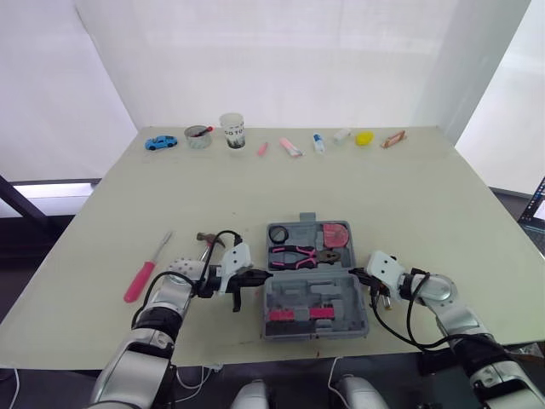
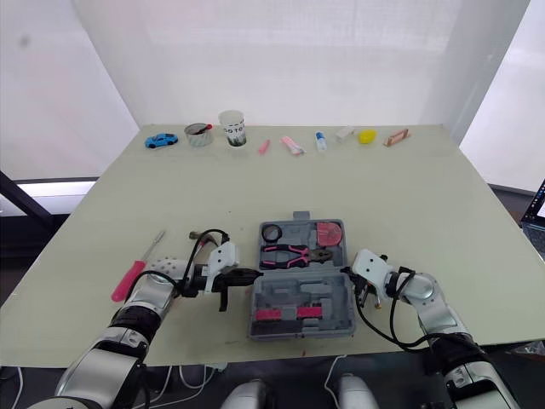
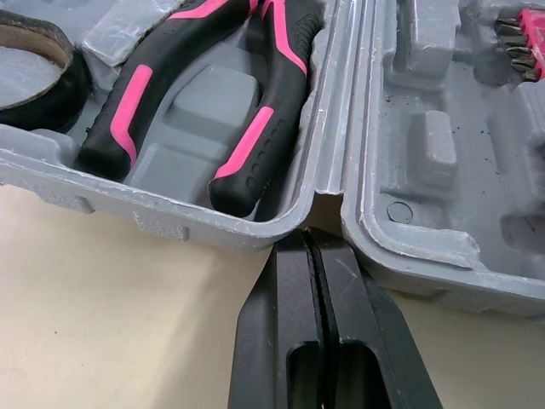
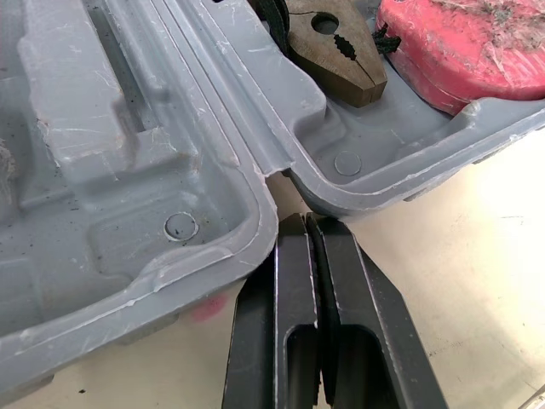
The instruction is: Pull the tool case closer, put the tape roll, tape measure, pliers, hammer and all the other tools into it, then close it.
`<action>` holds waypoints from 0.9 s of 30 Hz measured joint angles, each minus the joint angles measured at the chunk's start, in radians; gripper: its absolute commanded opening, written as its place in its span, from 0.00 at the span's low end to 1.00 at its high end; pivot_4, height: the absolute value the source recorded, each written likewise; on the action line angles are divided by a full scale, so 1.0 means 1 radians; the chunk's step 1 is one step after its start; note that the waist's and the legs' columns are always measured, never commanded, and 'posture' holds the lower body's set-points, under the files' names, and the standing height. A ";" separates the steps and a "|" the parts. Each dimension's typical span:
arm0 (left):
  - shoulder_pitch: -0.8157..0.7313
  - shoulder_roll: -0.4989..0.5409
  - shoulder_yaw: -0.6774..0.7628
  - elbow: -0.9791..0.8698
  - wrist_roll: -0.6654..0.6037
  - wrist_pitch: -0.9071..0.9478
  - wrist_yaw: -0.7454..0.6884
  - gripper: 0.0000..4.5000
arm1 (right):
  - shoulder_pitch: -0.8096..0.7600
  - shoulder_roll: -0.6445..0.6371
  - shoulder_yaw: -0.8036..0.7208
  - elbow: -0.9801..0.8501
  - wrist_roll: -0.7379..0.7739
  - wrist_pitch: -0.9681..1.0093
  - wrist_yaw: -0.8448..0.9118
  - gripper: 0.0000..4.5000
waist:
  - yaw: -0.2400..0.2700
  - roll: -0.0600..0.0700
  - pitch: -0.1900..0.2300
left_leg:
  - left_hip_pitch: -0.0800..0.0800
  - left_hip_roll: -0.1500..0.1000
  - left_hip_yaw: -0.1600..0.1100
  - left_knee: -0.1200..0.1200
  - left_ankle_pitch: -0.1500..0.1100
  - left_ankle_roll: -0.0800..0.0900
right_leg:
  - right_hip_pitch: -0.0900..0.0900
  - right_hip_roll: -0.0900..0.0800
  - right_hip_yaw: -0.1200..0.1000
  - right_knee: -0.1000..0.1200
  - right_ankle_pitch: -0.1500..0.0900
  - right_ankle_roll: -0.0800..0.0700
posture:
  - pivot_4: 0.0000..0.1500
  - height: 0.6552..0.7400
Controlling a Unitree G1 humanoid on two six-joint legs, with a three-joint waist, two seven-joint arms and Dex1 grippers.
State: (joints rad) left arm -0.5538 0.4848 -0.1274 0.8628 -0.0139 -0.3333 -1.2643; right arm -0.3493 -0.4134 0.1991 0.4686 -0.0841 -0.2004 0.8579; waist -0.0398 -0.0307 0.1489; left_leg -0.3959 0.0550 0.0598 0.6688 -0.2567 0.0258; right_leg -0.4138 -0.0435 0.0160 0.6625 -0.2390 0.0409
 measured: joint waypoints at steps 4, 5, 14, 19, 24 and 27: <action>0.000 0.000 -0.001 0.000 0.000 0.000 -0.001 0.00 | -0.001 -0.003 0.000 -0.007 0.004 0.018 0.012 0.01 | 0.000 0.000 0.000 | 0.000 0.000 0.000 0.000 0.000 0.000 | 0.000 0.000 0.000 0.000 0.000 0.000 | 1.00 1.00; 0.000 0.000 -0.001 0.000 0.000 0.000 -0.001 0.00 | -0.001 -0.005 0.000 -0.009 0.004 0.022 0.013 0.01 | 0.000 0.000 0.000 | 0.000 0.000 0.000 0.000 0.000 0.000 | 0.000 0.000 0.000 0.000 0.000 0.000 | 1.00 1.00; 0.000 0.000 -0.003 -0.001 0.001 0.000 0.002 0.00 | -0.001 -0.016 -0.001 -0.014 -0.007 0.022 0.002 0.01 | 0.000 0.000 0.000 | 0.000 0.000 0.000 0.000 0.000 0.000 | 0.000 0.000 0.000 0.000 0.000 0.000 | 1.00 1.00; 0.000 0.001 -0.003 -0.001 0.001 0.000 0.002 0.00 | -0.001 -0.018 -0.001 -0.015 -0.005 0.022 0.000 0.01 | 0.001 0.000 0.000 | 0.000 0.000 0.000 0.000 0.000 0.000 | 0.000 0.000 0.000 0.000 0.000 0.000 | 1.00 1.00; 0.000 0.002 -0.003 -0.002 0.001 0.000 0.002 0.00 | -0.001 -0.018 -0.001 -0.015 -0.004 0.022 0.000 0.01 | 0.001 0.000 0.000 | 0.000 0.000 0.000 0.000 0.000 0.000 | 0.000 0.000 0.000 0.000 0.000 0.000 | 1.00 1.00; 0.000 0.008 -0.003 -0.002 0.001 -0.001 0.002 0.00 | -0.001 -0.018 -0.001 -0.016 -0.004 0.022 0.000 0.01 | 0.001 0.000 0.000 | 0.000 0.000 0.000 0.000 0.000 0.000 | 0.000 0.000 0.000 0.000 0.000 0.000 | 1.00 1.00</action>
State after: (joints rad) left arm -0.5541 0.4931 -0.1305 0.8611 -0.0127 -0.3346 -1.2621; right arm -0.3498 -0.4319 0.1983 0.4530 -0.0877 -0.1783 0.8579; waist -0.0392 -0.0307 0.1489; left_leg -0.3959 0.0551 0.0598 0.6687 -0.2567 0.0258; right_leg -0.4137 -0.0435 0.0159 0.6624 -0.2390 0.0409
